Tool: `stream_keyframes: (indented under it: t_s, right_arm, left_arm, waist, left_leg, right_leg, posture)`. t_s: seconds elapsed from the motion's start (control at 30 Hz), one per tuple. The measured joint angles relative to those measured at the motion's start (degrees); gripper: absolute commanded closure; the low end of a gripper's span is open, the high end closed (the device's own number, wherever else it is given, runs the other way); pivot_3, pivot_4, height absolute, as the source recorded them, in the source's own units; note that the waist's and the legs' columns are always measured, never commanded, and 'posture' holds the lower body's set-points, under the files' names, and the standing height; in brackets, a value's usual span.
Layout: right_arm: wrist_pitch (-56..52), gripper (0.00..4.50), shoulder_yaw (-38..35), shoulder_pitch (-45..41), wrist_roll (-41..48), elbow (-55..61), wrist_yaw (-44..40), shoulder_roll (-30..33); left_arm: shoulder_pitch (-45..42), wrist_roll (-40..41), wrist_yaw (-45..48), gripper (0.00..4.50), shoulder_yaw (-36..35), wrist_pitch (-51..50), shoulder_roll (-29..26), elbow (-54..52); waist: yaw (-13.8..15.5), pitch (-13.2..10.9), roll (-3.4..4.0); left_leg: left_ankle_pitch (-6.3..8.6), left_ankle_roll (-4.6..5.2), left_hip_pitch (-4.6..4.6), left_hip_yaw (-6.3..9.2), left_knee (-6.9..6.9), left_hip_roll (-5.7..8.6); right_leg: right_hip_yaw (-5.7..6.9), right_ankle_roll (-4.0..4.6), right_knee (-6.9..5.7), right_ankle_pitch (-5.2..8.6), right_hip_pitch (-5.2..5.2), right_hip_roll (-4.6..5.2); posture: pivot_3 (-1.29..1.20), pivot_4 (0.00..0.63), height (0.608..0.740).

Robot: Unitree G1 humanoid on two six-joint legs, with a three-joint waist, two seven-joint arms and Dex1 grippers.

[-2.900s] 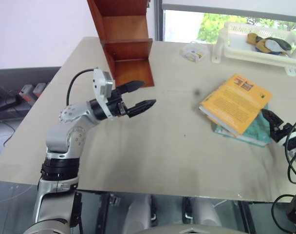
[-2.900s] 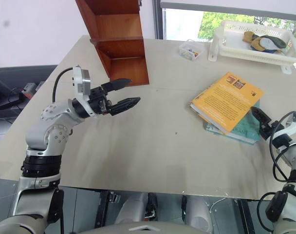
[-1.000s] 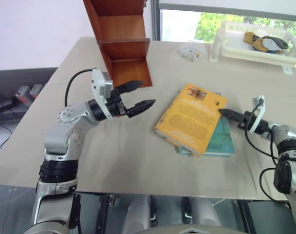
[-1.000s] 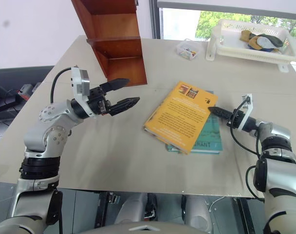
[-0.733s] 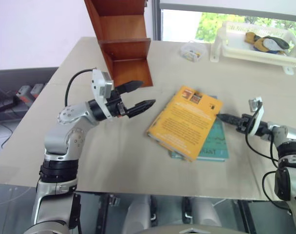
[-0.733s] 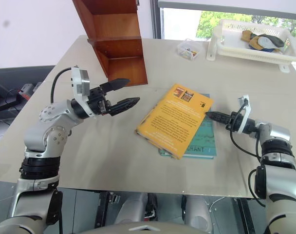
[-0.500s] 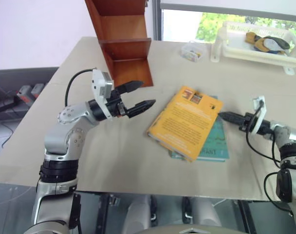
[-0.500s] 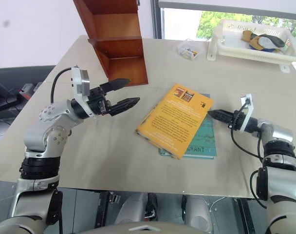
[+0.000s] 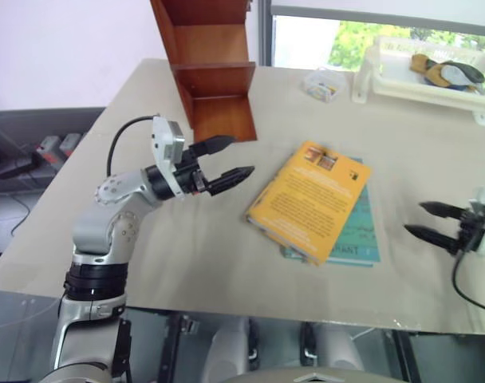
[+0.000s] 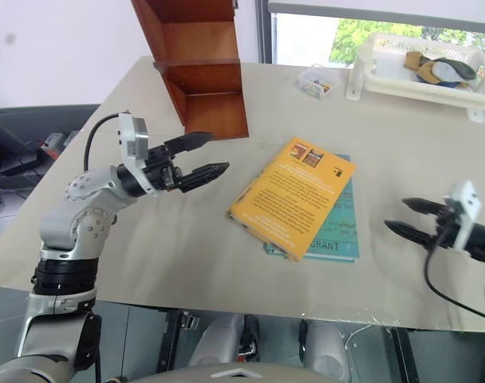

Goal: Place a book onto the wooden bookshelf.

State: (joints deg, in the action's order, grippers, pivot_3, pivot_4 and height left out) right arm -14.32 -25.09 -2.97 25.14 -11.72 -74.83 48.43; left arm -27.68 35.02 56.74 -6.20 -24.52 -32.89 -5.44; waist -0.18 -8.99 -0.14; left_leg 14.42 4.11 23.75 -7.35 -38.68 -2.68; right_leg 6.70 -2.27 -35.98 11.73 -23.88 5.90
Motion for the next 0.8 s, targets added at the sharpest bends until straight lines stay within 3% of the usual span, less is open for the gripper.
stream_keyframes:
  t_s: [0.13, 0.3, 0.53, 0.7, 0.8]
  right_arm:
    - [-2.3, 0.00, -8.0, 12.3, 4.6, 12.6, -3.4, 3.4]
    - [-4.5, 0.00, -12.2, 19.8, 7.5, 21.0, -4.6, 3.8]
    - [-5.3, 0.00, -13.6, 19.7, 8.6, 22.5, -1.3, 3.0]
    - [-4.3, 0.00, -12.7, 16.5, 8.9, 21.9, 1.7, 0.7]
    - [-2.9, 0.00, -11.8, 16.5, 9.0, 22.0, 1.5, 0.3]
  left_arm:
    - [-0.9, -0.1, 3.1, 0.02, 0.7, 0.1, 0.5, 3.5]
    - [-3.2, -0.1, 9.3, 0.02, 2.3, 0.6, 0.1, 10.5]
    - [-9.5, -1.7, 20.8, 0.02, 3.7, 2.6, -1.3, 23.6]
    - [-19.3, -4.3, 28.6, 0.02, 4.6, 3.3, 0.7, 44.1]
    - [-26.2, -5.3, 32.4, 0.02, 4.8, -2.1, 2.1, 55.1]
  waist:
    - [0.4, 0.0, -0.02]
    - [0.9, 0.0, -0.04]
    - [1.1, 0.0, -0.08]
    - [1.1, -0.1, -0.19]
    - [1.1, -0.1, -0.19]
  left_leg:
    - [0.00, 0.00, -0.02, 0.10, -0.01, -0.05]
    - [0.02, 0.03, 0.02, 0.14, -0.04, -0.05]
    - [0.04, 0.08, 0.12, 0.24, -0.10, 0.02]
    - [0.05, 0.10, 0.27, 0.38, -0.19, 0.03]
    - [0.06, 0.15, 0.33, 0.46, -0.23, 0.11]
  right_leg:
    - [0.05, 0.00, 0.00, 0.01, 0.03, -0.05]
    - [0.07, 0.01, 0.01, 0.02, 0.01, -0.04]
    - [0.16, 0.24, 0.05, 0.15, 0.01, 0.01]
    - [0.31, 0.04, 0.05, 0.04, -0.02, -0.02]
    - [0.33, 0.01, 0.04, 0.03, -0.01, -0.02]
  posture:
    - [0.00, 0.150, 0.712]
    - [0.00, 0.150, 0.712]
    - [0.00, 0.150, 0.712]
    - [0.00, 0.150, 0.712]
    - [0.00, 0.150, 0.712]
